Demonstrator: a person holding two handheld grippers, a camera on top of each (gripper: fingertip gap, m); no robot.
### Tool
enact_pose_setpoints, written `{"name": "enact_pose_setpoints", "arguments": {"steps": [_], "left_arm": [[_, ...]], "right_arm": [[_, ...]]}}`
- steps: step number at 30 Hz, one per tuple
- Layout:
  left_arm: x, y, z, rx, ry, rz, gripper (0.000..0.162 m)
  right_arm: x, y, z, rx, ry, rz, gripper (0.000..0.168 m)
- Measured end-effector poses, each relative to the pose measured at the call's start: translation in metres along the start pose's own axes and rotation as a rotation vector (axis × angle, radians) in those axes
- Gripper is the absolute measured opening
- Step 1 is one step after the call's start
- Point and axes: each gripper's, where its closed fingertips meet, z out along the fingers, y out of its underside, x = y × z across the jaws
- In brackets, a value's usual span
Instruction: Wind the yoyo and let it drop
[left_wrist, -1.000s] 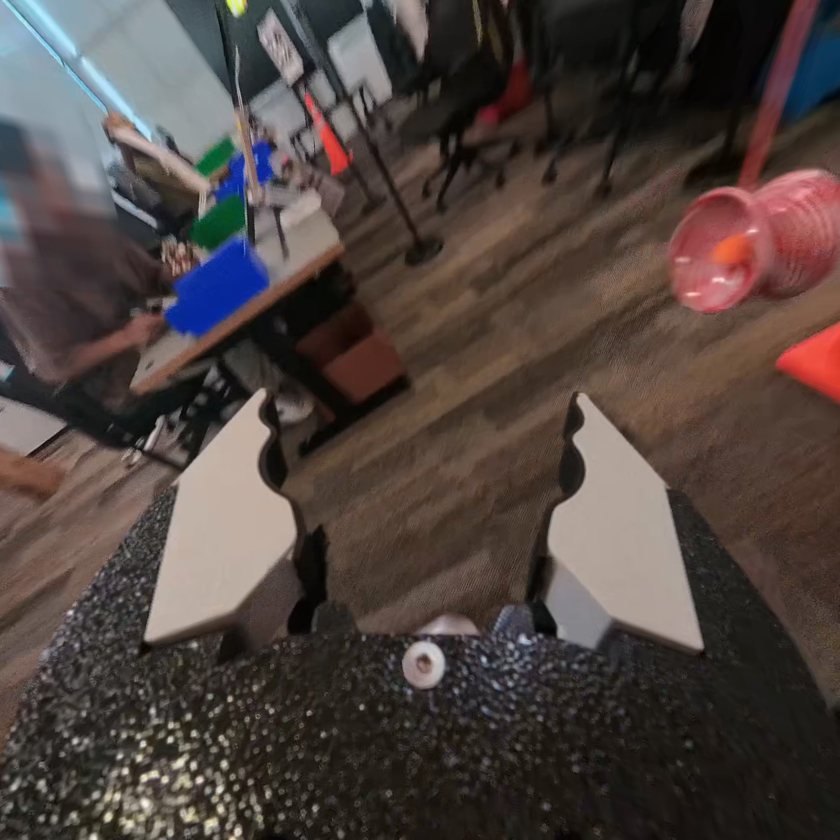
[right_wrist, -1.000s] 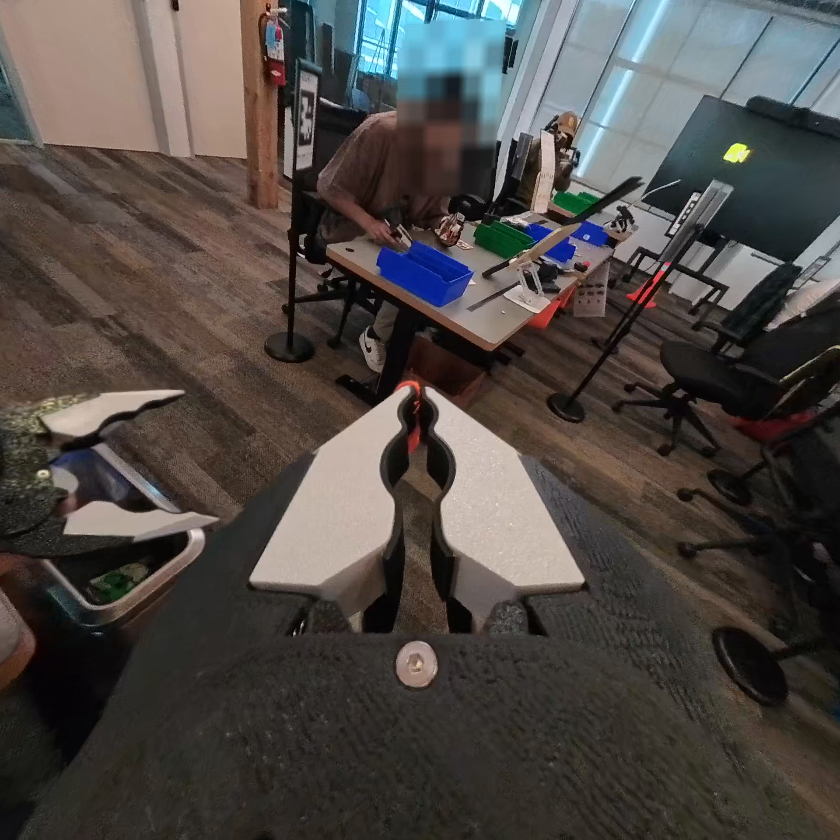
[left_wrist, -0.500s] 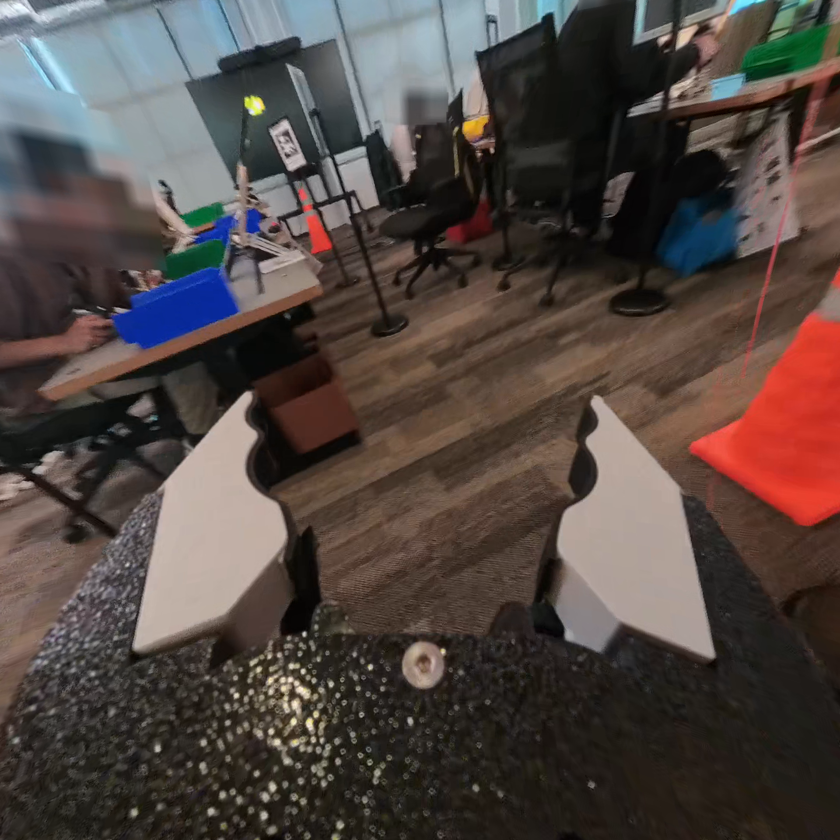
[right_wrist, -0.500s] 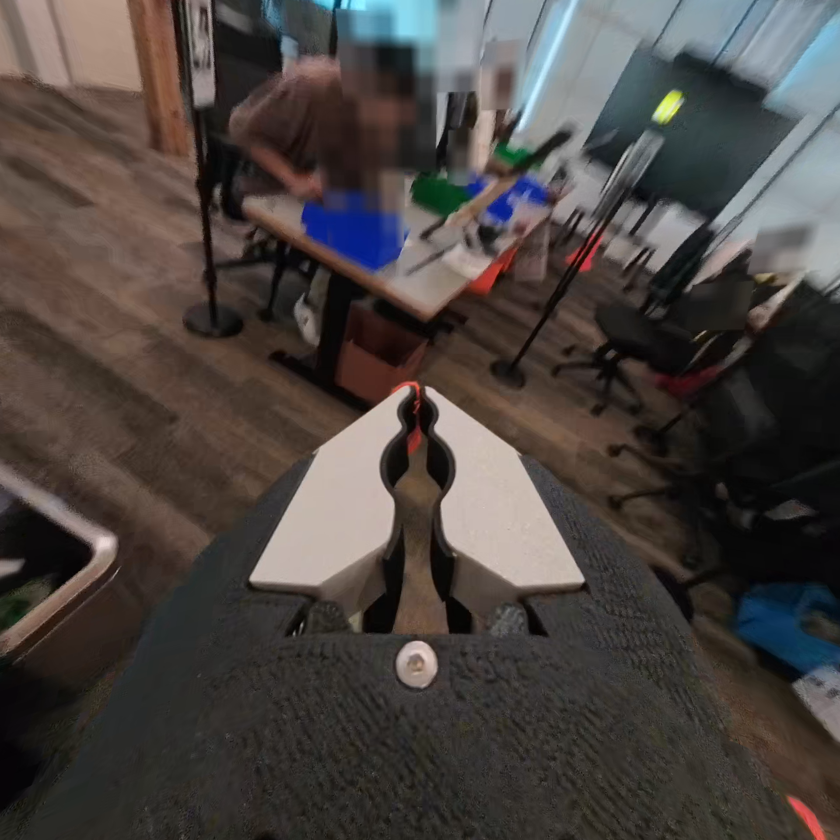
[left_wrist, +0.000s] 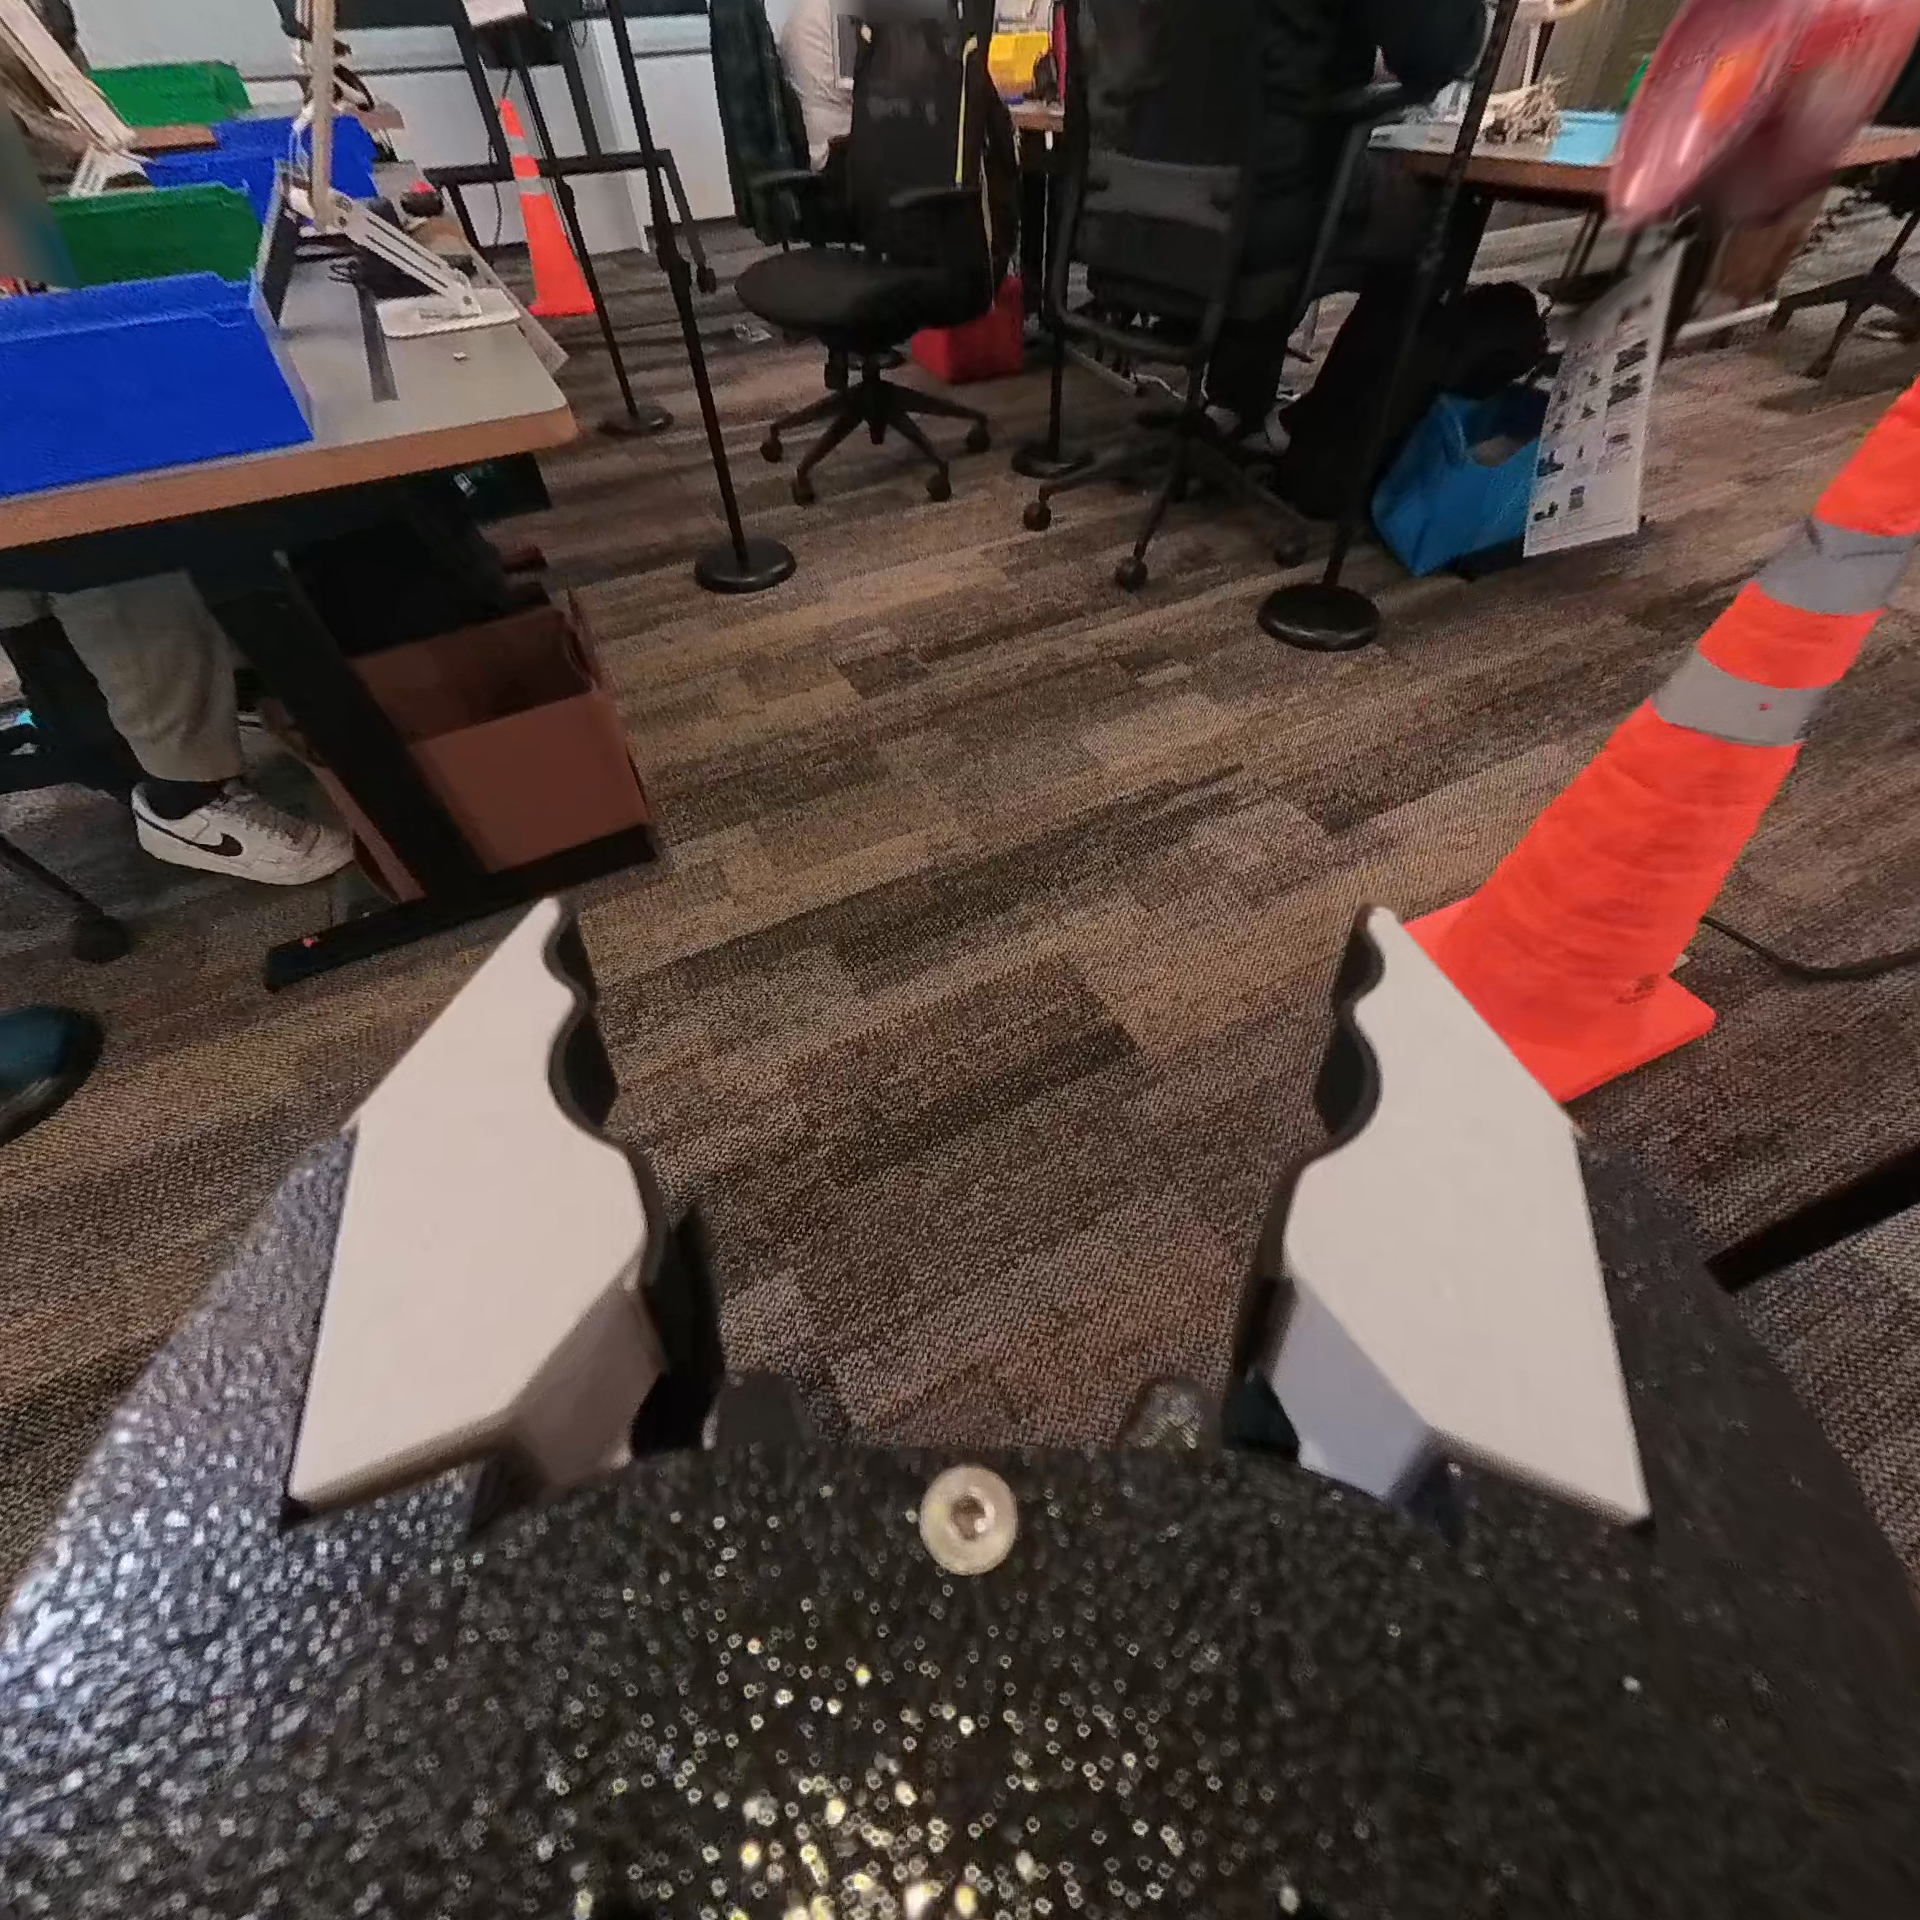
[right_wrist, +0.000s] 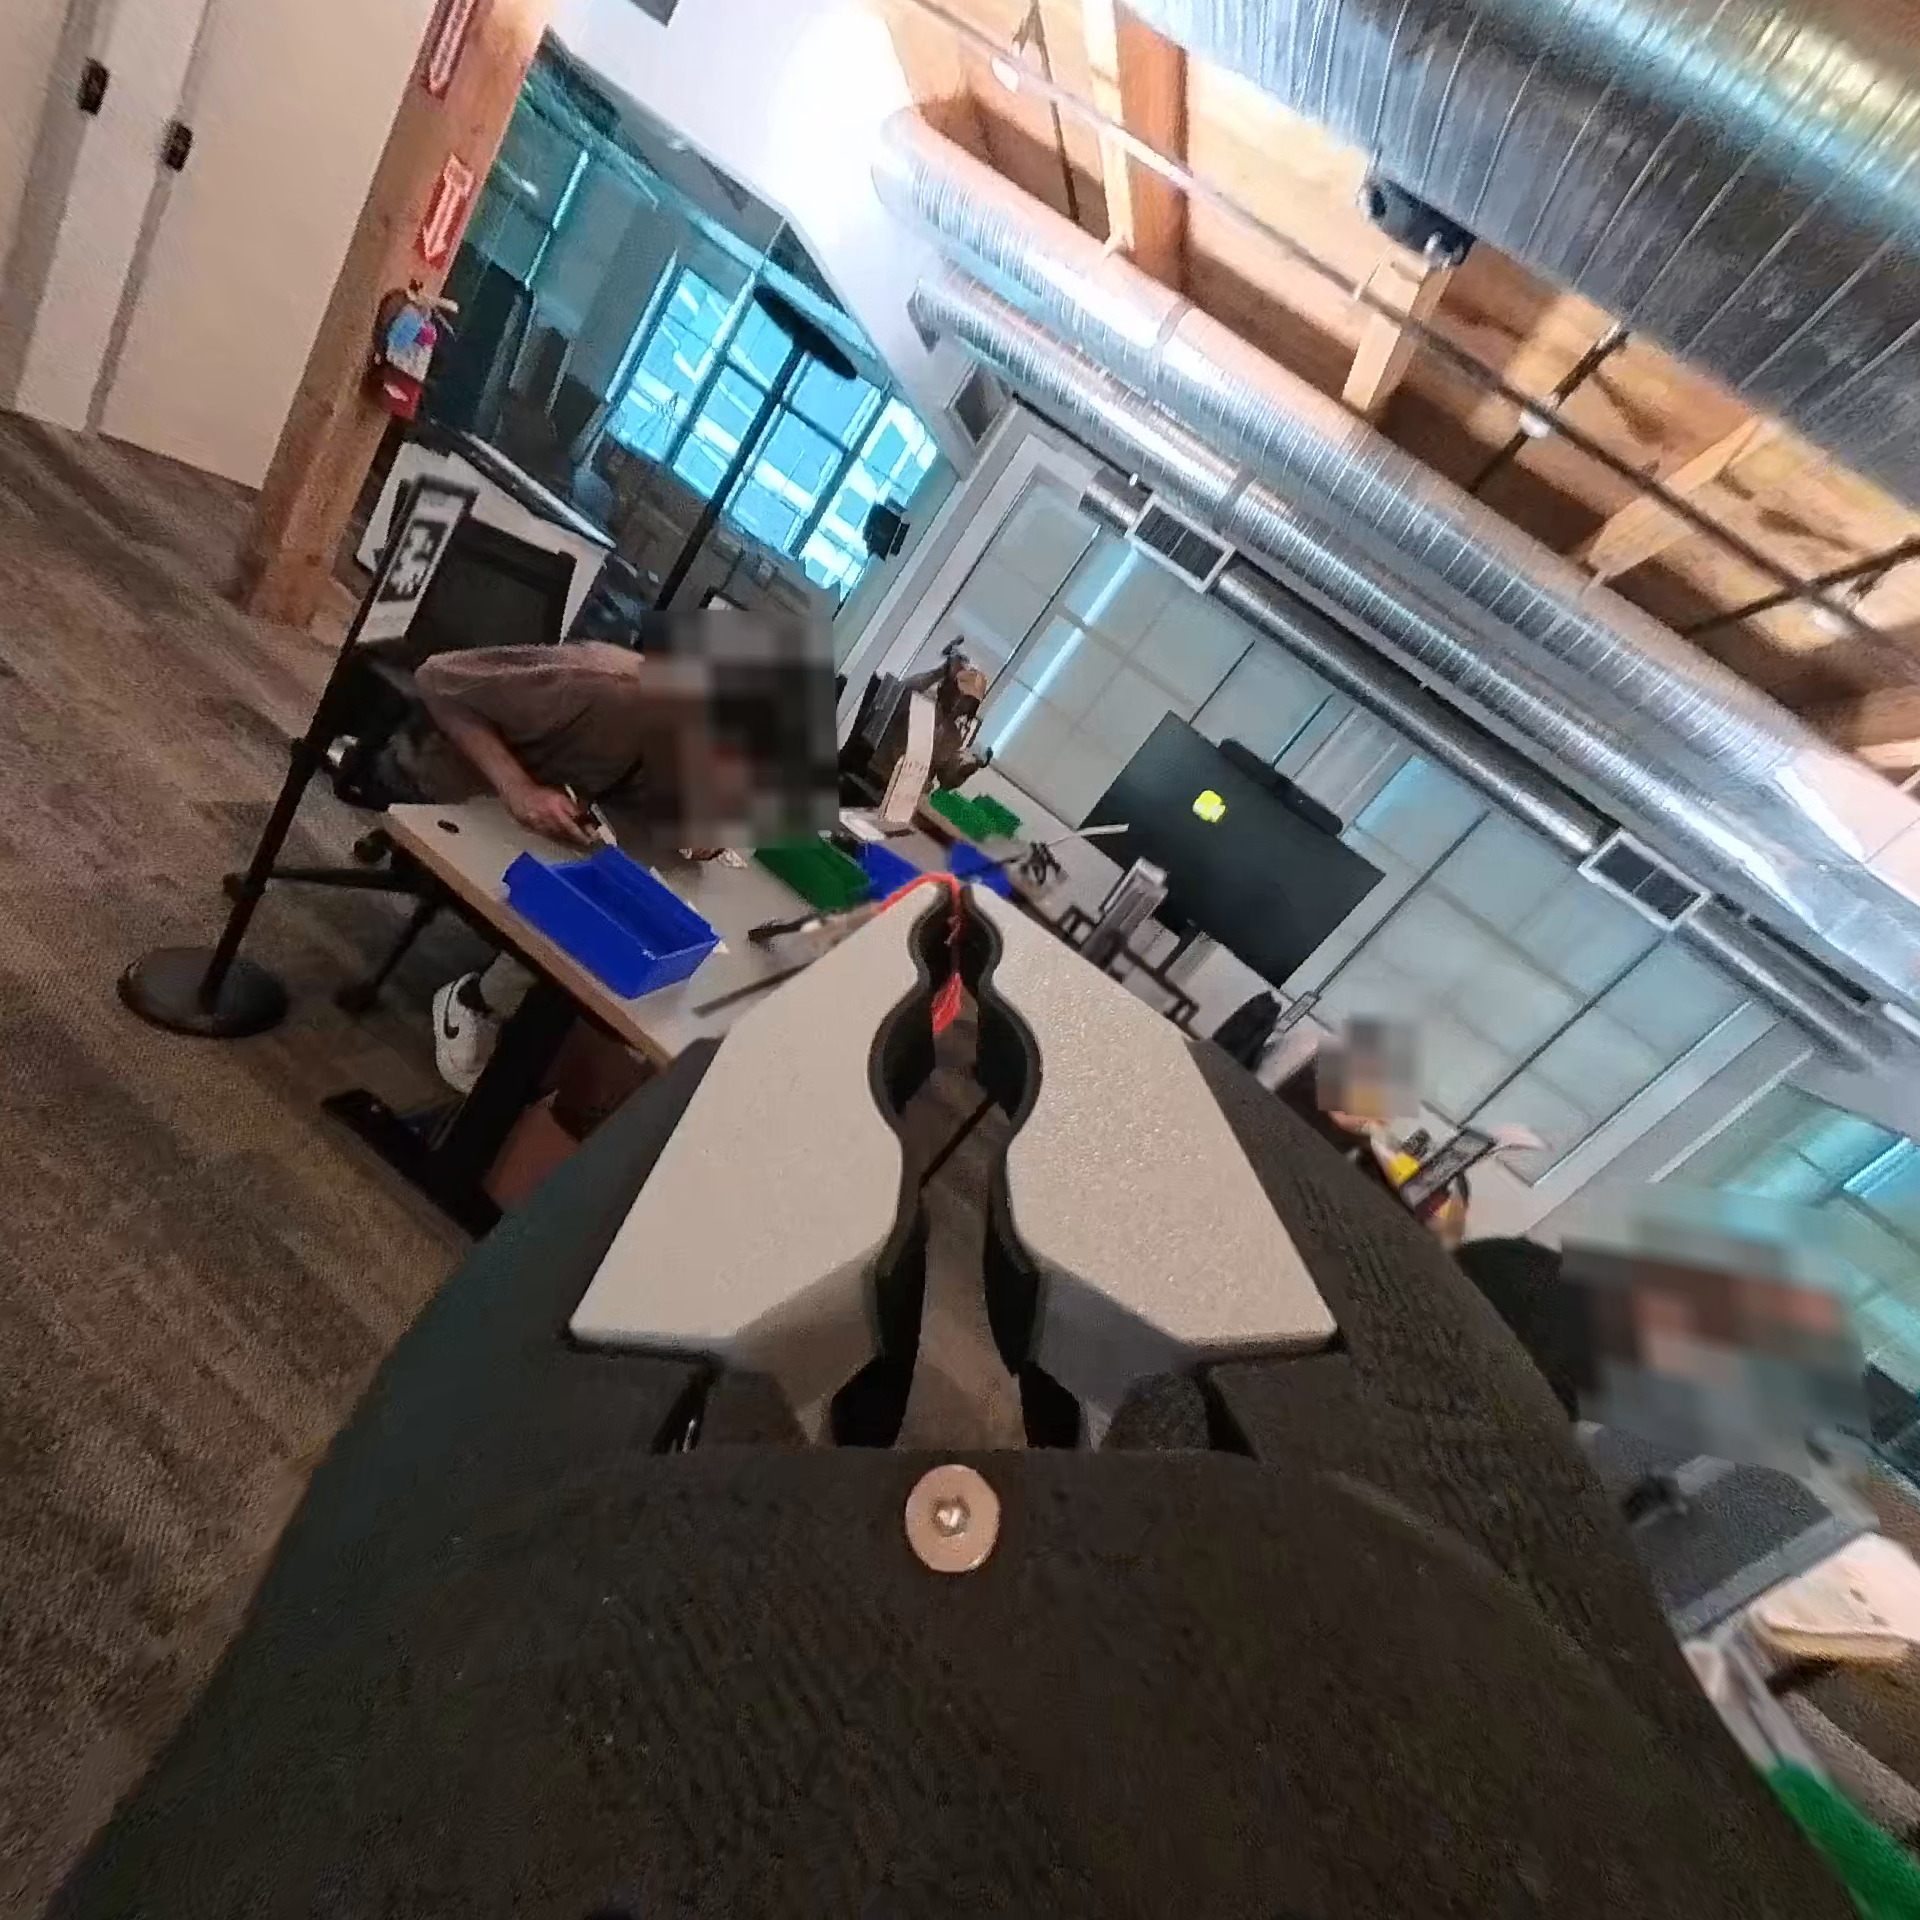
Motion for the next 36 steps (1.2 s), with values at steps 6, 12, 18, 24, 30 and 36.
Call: {"name": "enact_pose_setpoints", "arguments": {"steps": [6,12,18,24,30,36], "left_arm": [[0.002,0.006,0.002,-0.034,0.009,0.015,0.135],[0.006,0.010,0.003,-0.066,0.019,0.030,0.132],[0.009,0.015,0.006,-0.095,0.031,0.038,0.130],[0.009,0.018,0.007,-0.115,0.038,0.038,0.129],[0.010,0.019,0.008,-0.123,0.039,0.037,0.129],[0.009,0.019,0.007,-0.123,0.036,0.034,0.128]], "right_arm": [[-0.070,0.141,-0.002,-0.210,-0.040,0.097,0.000],[-0.201,0.320,-0.038,-0.529,-0.206,0.257,0.000],[-0.270,0.401,-0.058,-0.683,-0.292,0.346,0.000],[-0.172,0.314,0.013,-0.491,-0.235,0.265,0.000],[-0.014,0.086,0.068,-0.151,-0.159,0.086,0.000],[0.111,-0.148,-0.013,0.389,0.193,-0.005,0.000]]}}
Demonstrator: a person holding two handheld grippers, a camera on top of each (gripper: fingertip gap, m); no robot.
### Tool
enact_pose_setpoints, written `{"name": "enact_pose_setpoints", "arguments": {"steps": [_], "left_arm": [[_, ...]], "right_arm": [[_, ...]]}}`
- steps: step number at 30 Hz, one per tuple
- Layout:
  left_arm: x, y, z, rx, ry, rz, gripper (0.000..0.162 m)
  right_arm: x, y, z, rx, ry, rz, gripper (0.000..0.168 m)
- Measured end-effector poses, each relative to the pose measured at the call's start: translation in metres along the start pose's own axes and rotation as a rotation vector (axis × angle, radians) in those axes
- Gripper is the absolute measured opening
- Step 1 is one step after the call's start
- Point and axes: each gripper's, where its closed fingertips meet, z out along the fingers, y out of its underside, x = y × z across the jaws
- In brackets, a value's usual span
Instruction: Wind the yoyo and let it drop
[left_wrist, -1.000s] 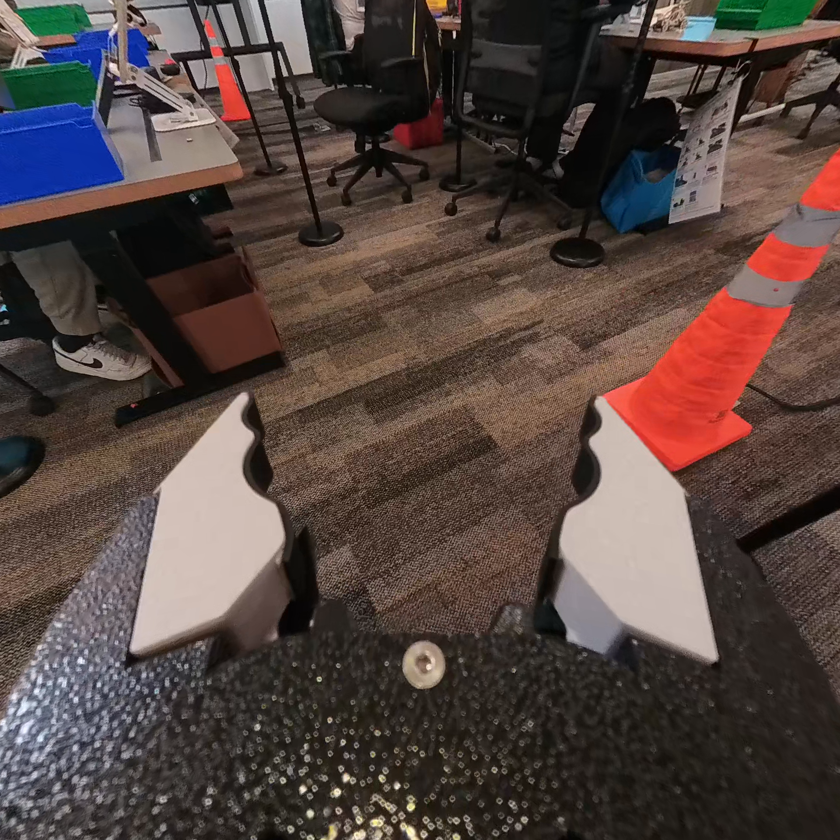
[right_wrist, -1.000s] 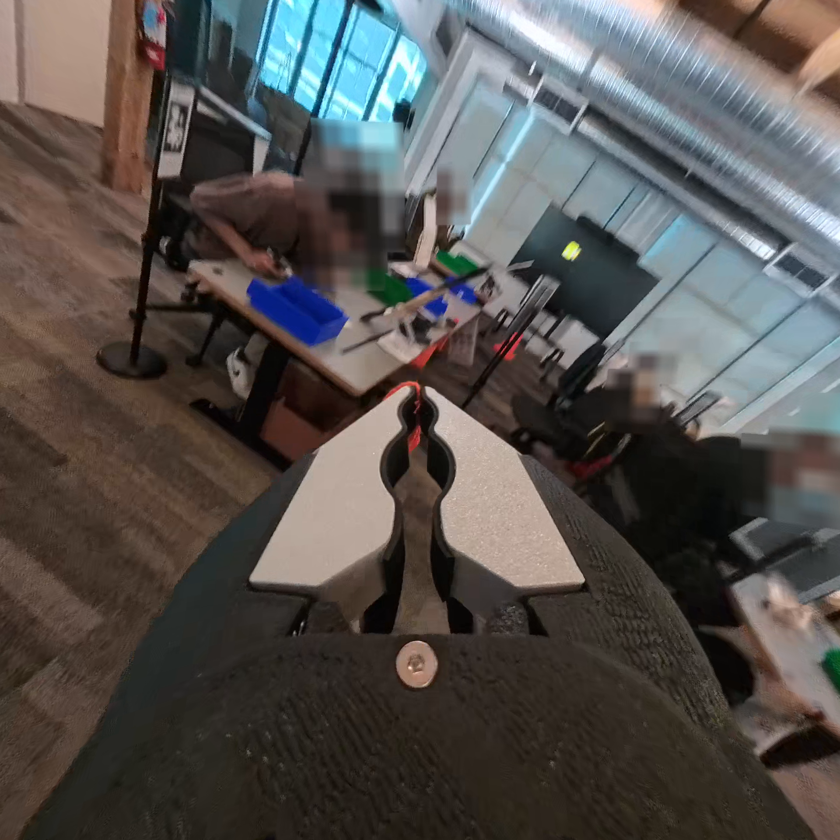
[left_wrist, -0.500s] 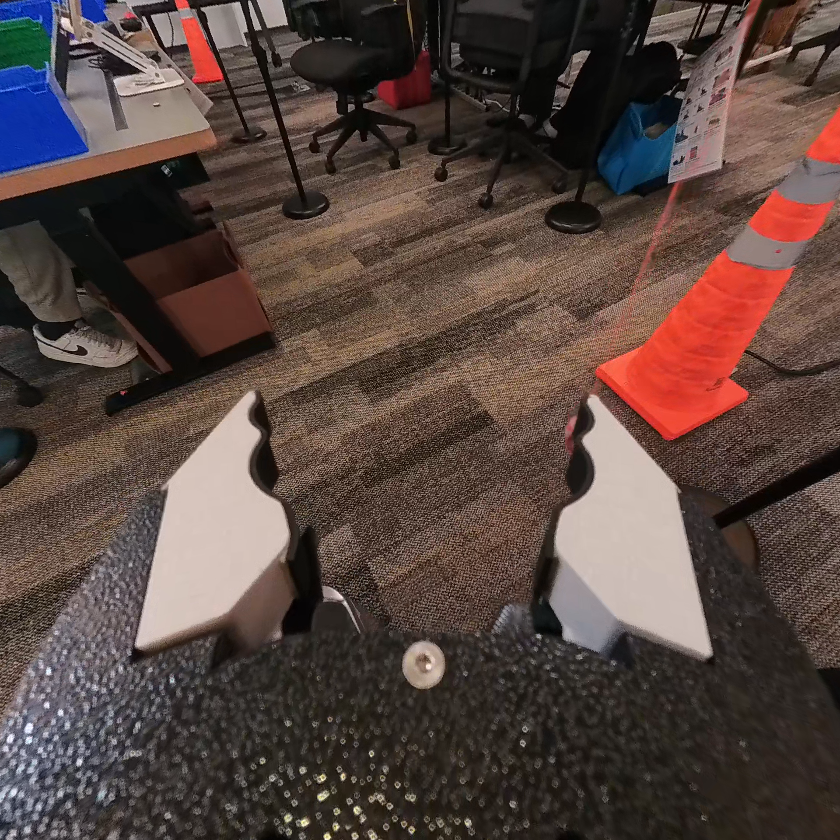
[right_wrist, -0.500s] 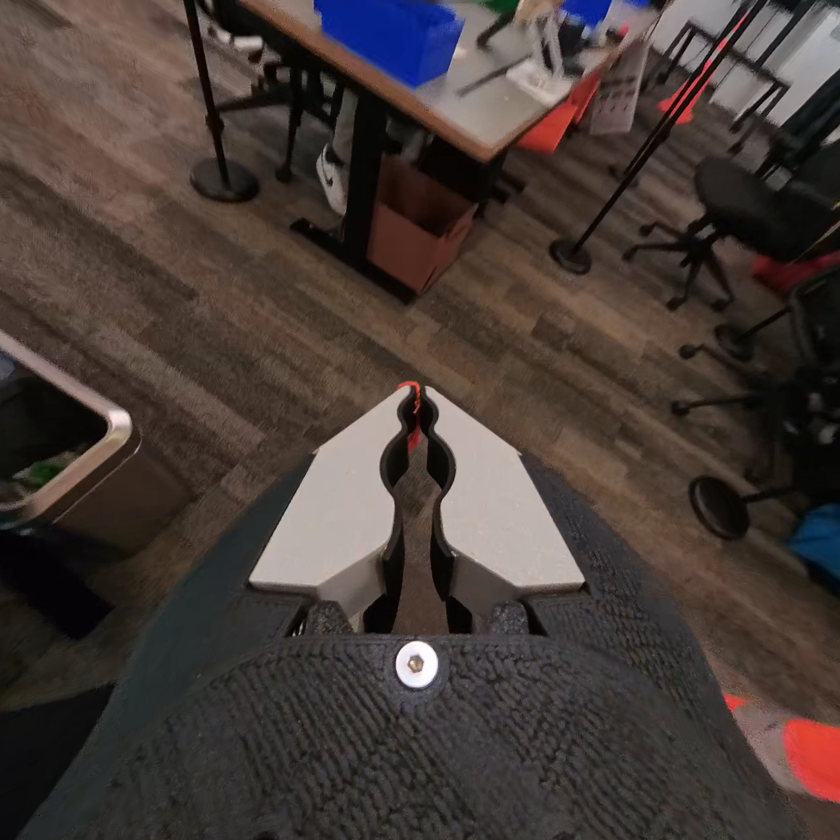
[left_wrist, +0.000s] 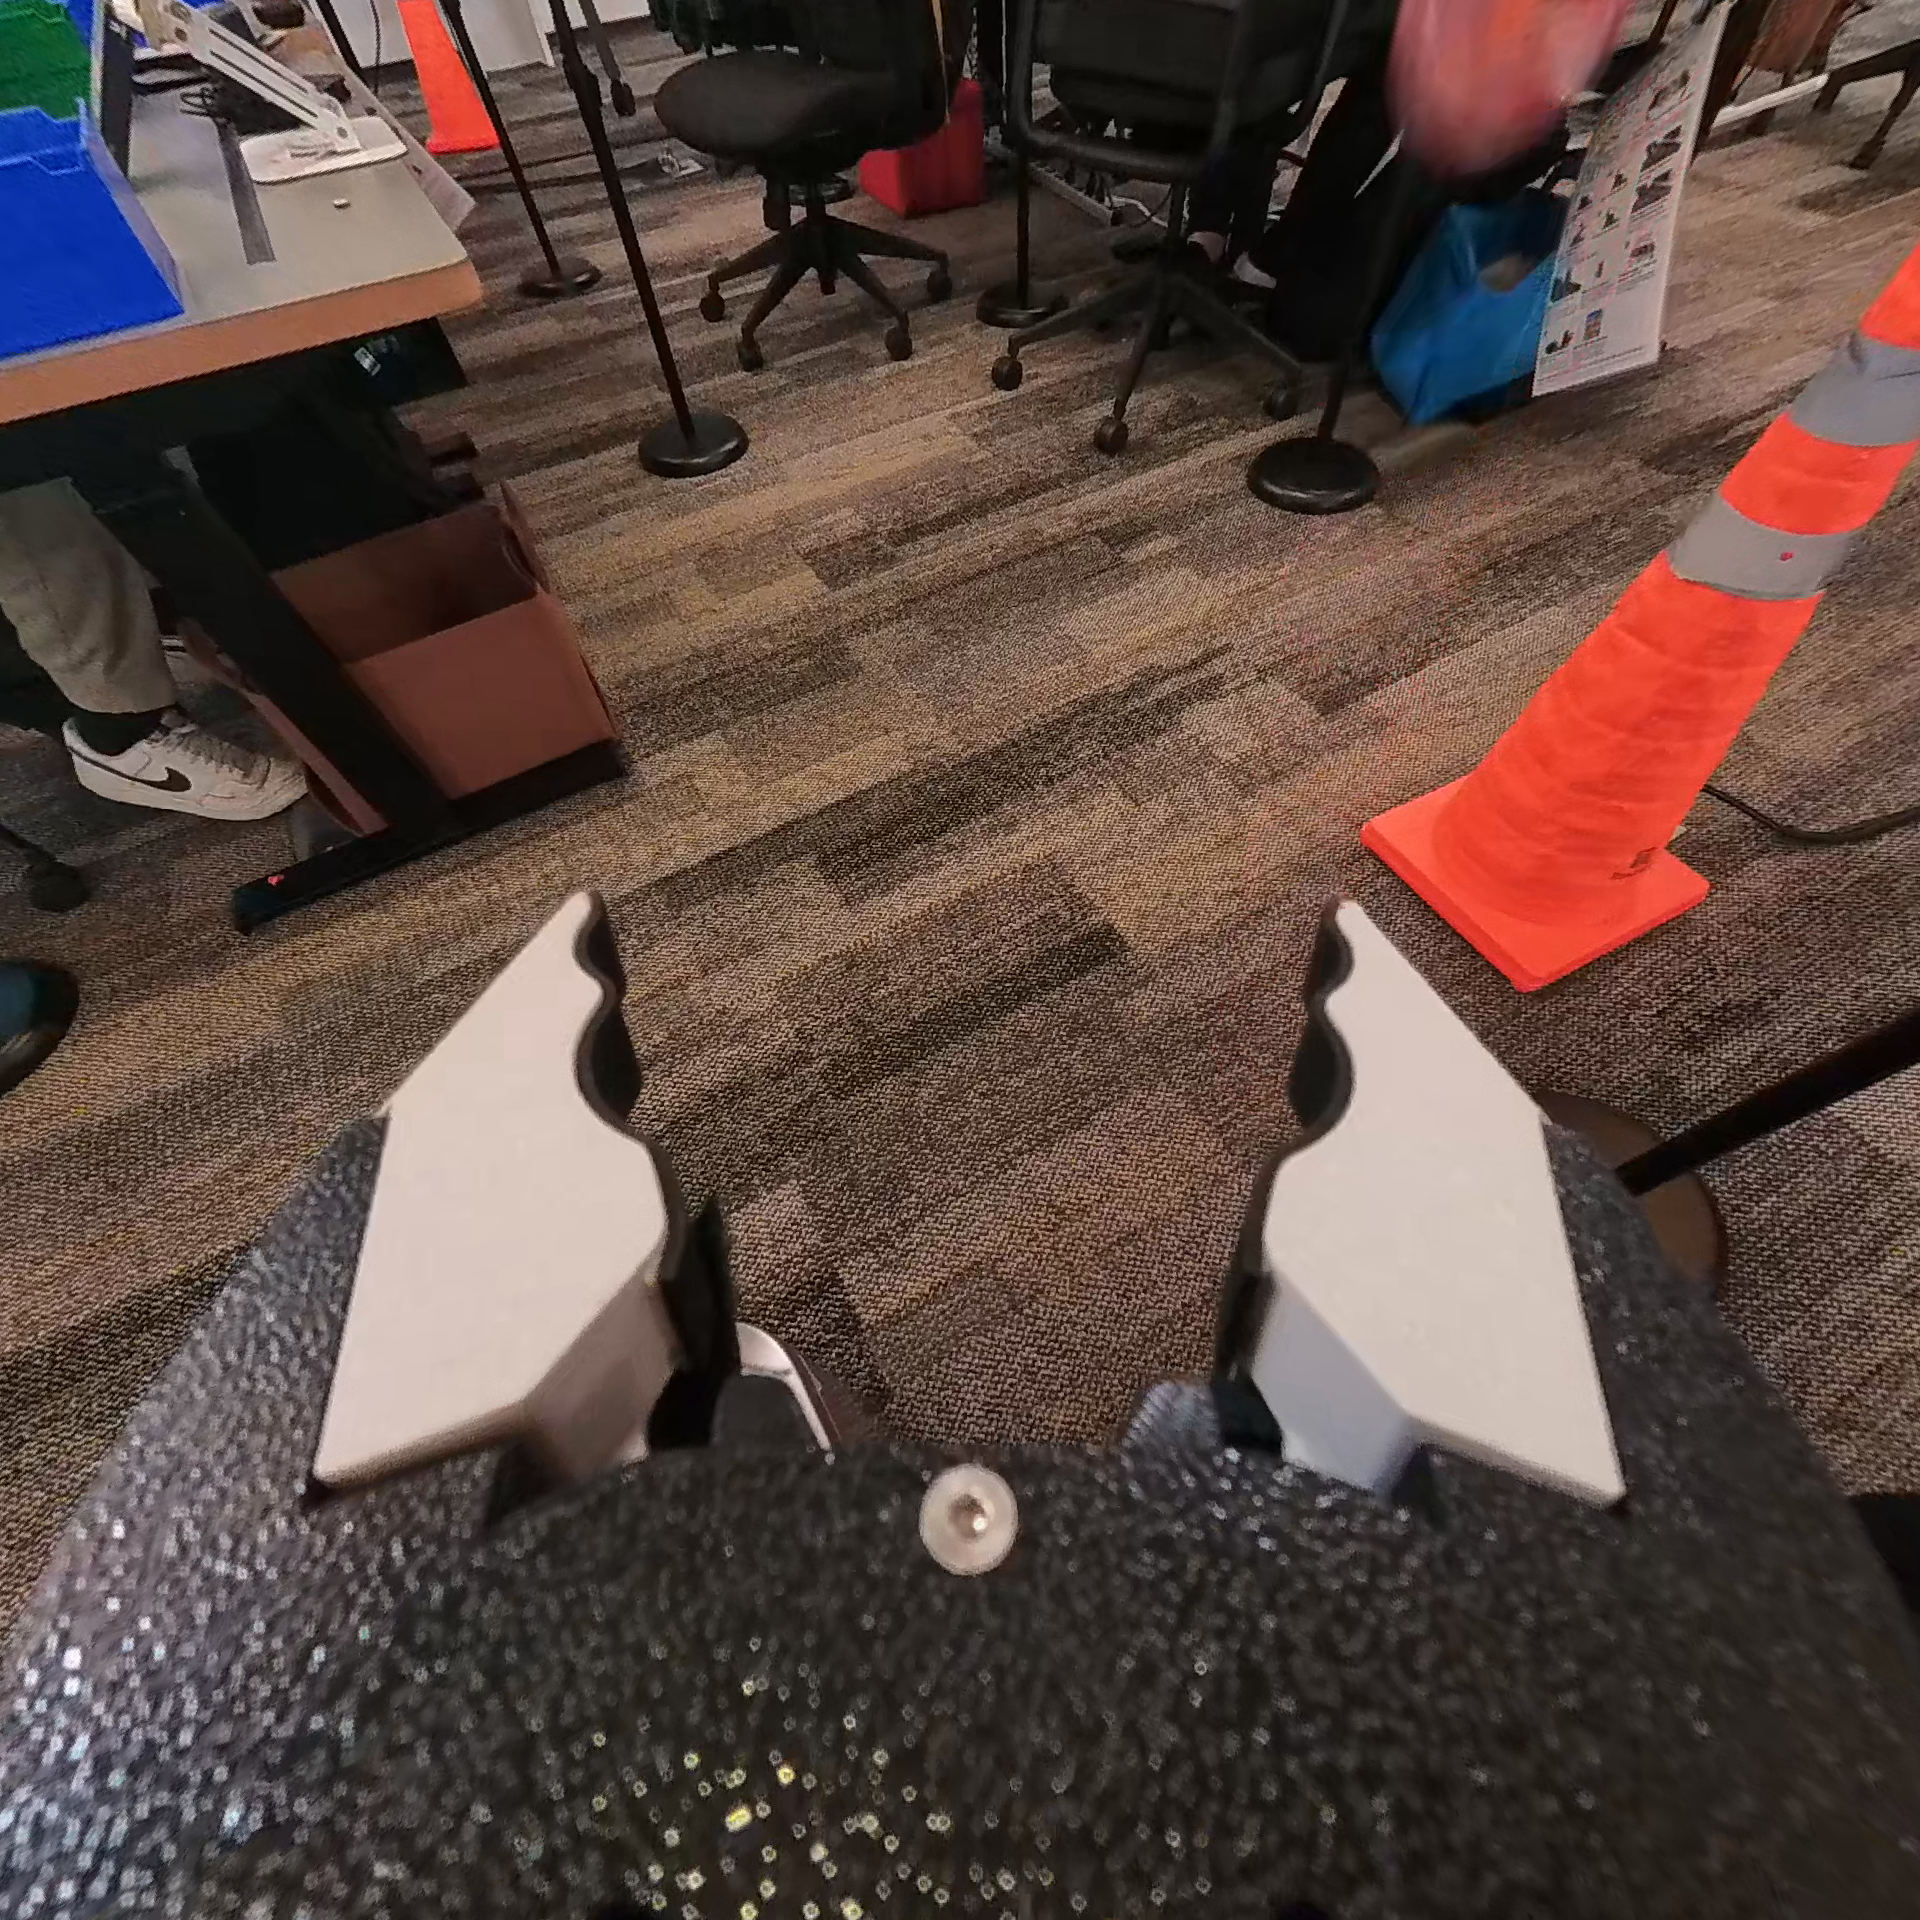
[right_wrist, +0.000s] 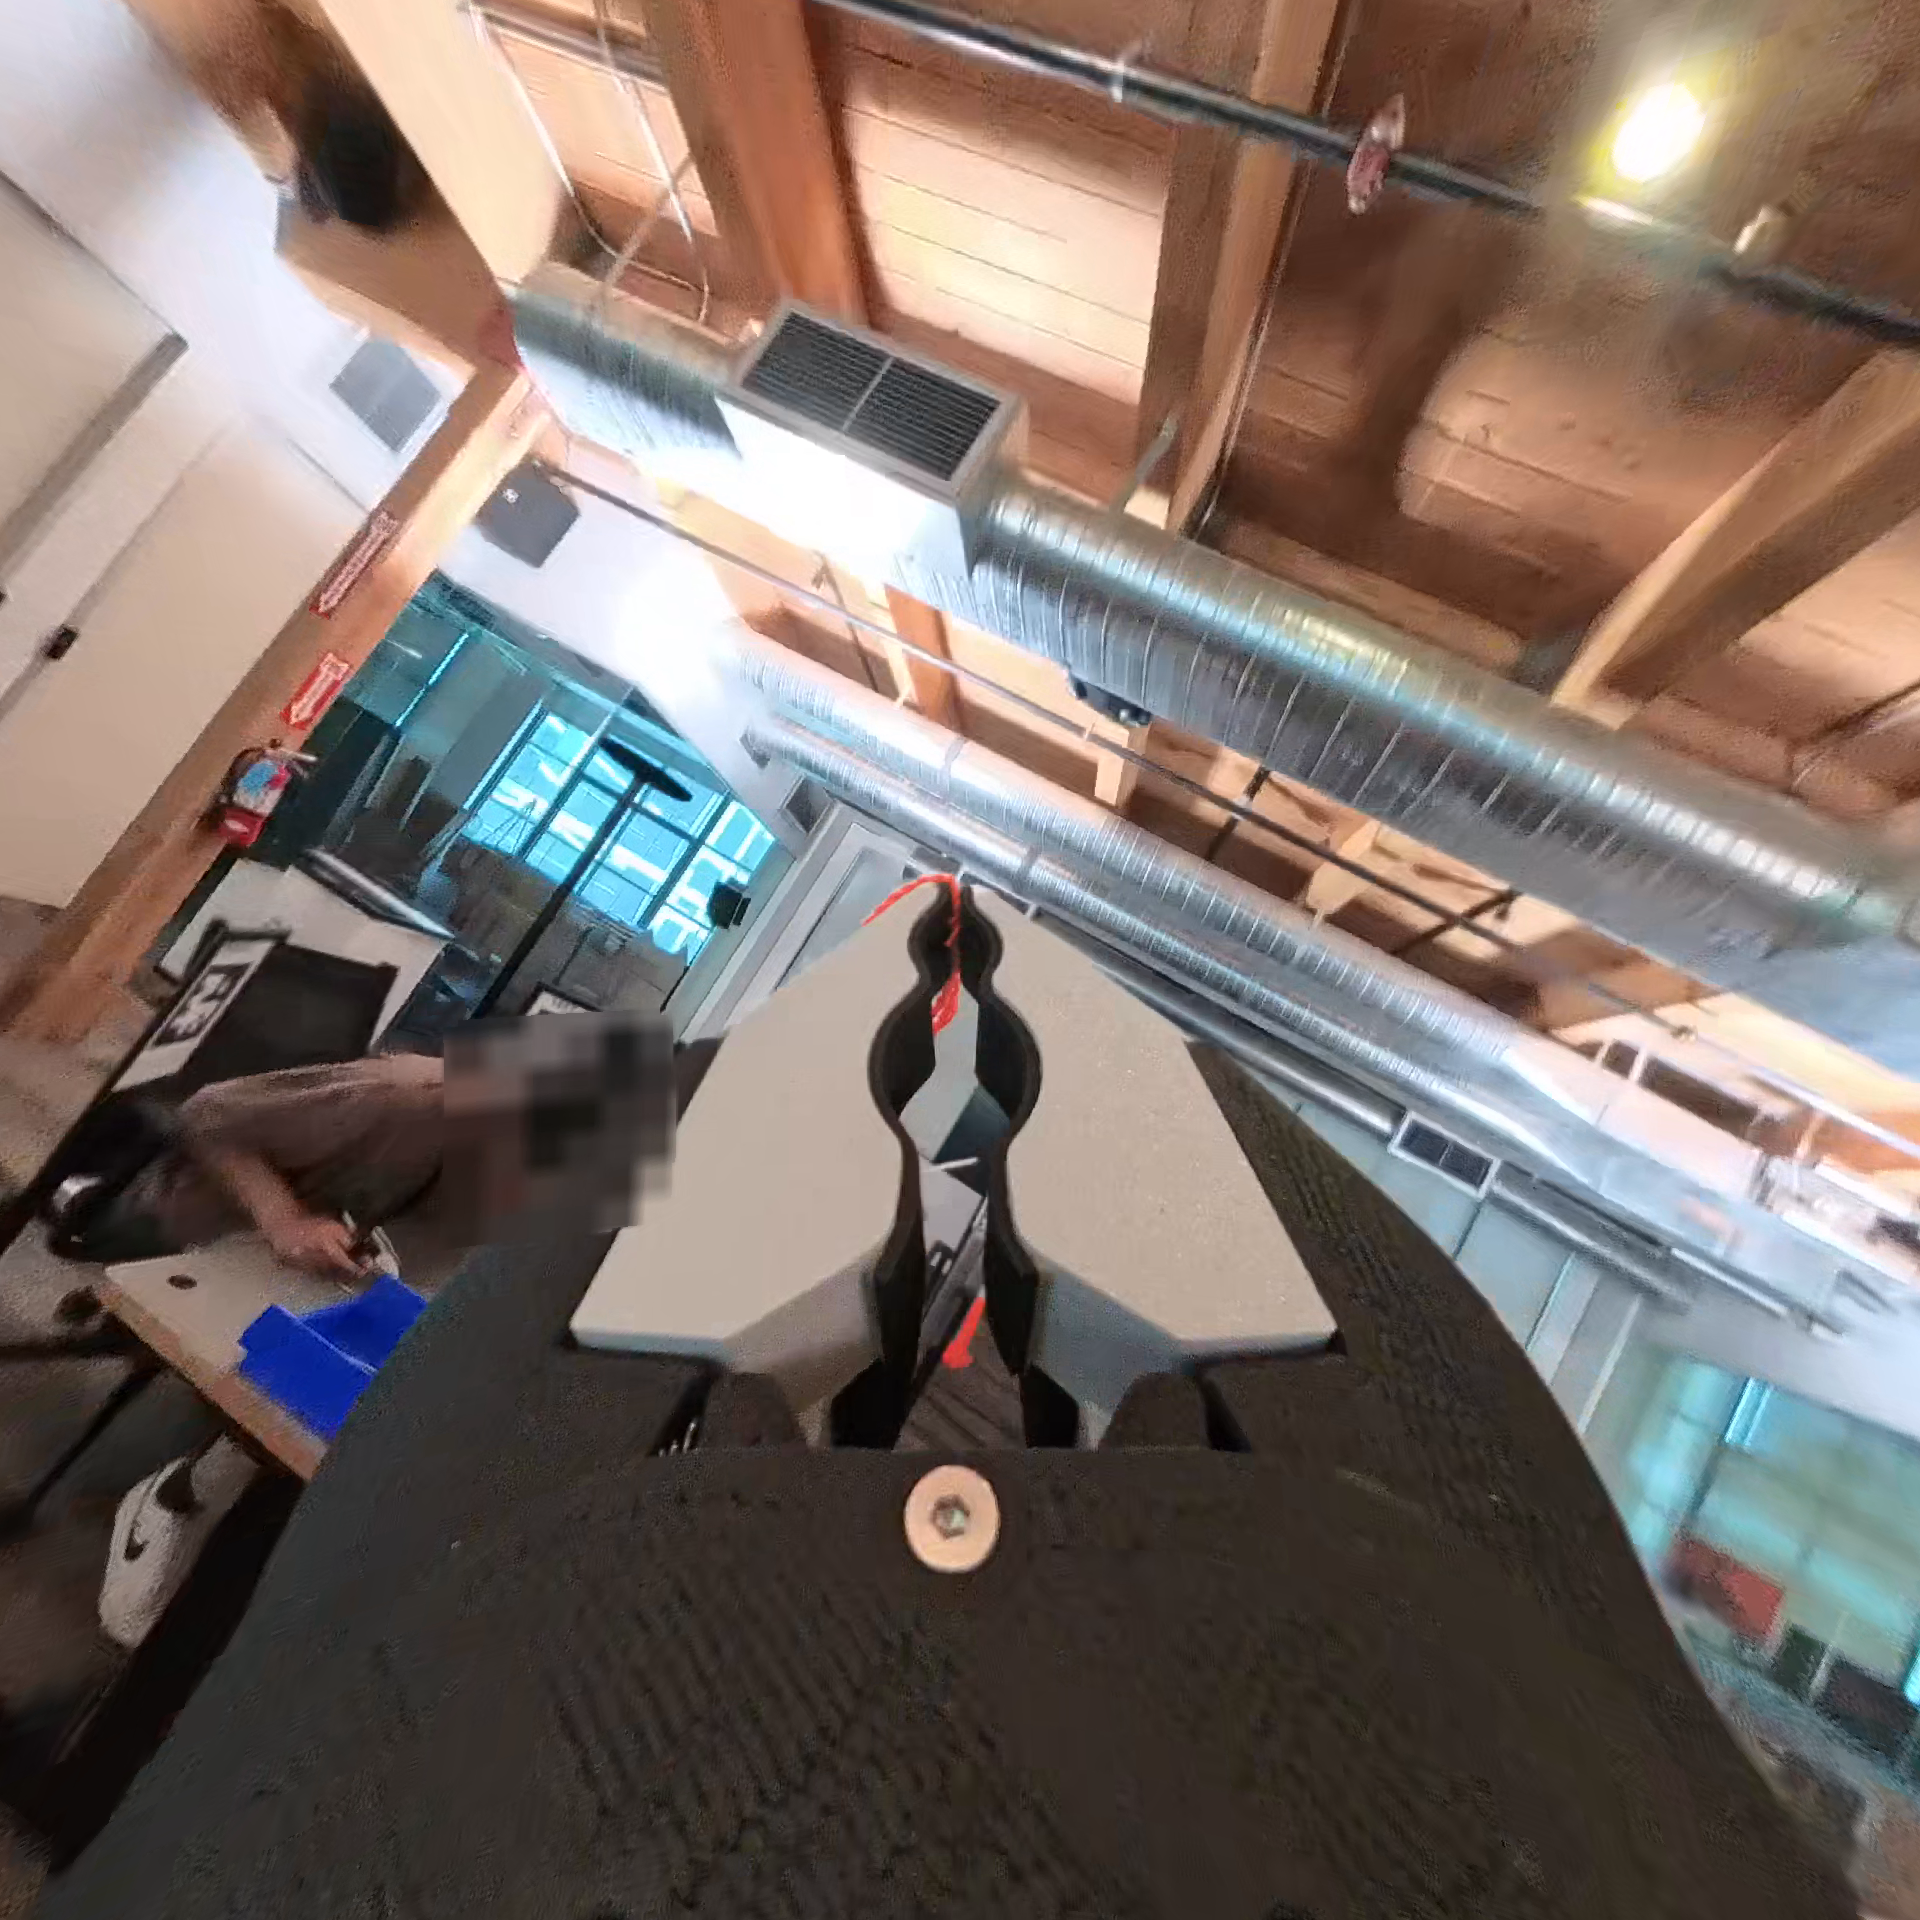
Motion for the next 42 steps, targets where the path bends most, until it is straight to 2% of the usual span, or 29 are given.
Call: {"name": "enact_pose_setpoints", "arguments": {"steps": [1,3,8,11,16,20,25,28,30,33,36,39,42], "left_arm": [[0.000,0.000,0.000,-0.001,0.001,0.000,0.128],[0.000,0.000,0.001,-0.001,0.001,0.001,0.128],[0.000,0.001,0.002,-0.005,0.003,0.001,0.127],[0.000,0.001,0.002,-0.008,0.004,0.001,0.127],[-0.001,0.001,0.002,-0.004,0.001,0.000,0.127],[-0.001,0.000,0.000,0.005,0.003,0.001,0.128],[0.000,-0.001,0.000,0.013,0.002,0.007,0.128],[0.002,-0.002,0.000,0.010,0.010,0.016,0.128],[0.009,-0.003,-0.001,0.013,0.035,0.046,0.128],[0.016,-0.006,-0.003,0.036,0.073,0.060,0.130],[0.018,-0.008,-0.003,0.050,0.089,0.054,0.131],[0.019,-0.009,-0.004,0.051,0.093,0.060,0.130],[0.019,-0.008,-0.003,0.047,0.093,0.055,0.130]], "right_arm": [[-0.002,-0.005,0.001,-0.014,-0.019,-0.021,0.000],[-0.012,0.007,0.007,-0.084,-0.056,-0.058,0.000],[-0.029,0.079,0.016,-0.280,-0.093,-0.127,0.000],[-0.044,0.117,0.016,-0.361,-0.147,-0.087,0.000],[-0.096,0.177,-0.013,-0.484,-0.261,-0.078,0.000],[-0.174,0.249,-0.085,-0.659,-0.402,0.014,0.000],[-0.295,0.381,-0.231,-0.995,-0.516,0.204,0.000],[-0.354,0.424,-0.295,-1.087,-0.523,0.320,0.000],[-0.377,0.441,-0.314,-1.099,-0.527,0.262,0.000],[-0.394,0.449,-0.308,-1.081,-0.546,0.260,0.000],[-0.366,0.428,-0.252,-0.995,-0.518,0.260,0.000],[-0.301,0.360,-0.160,-0.808,-0.452,0.211,0.000],[-0.205,0.242,-0.068,-0.526,-0.302,0.132,0.000]]}}
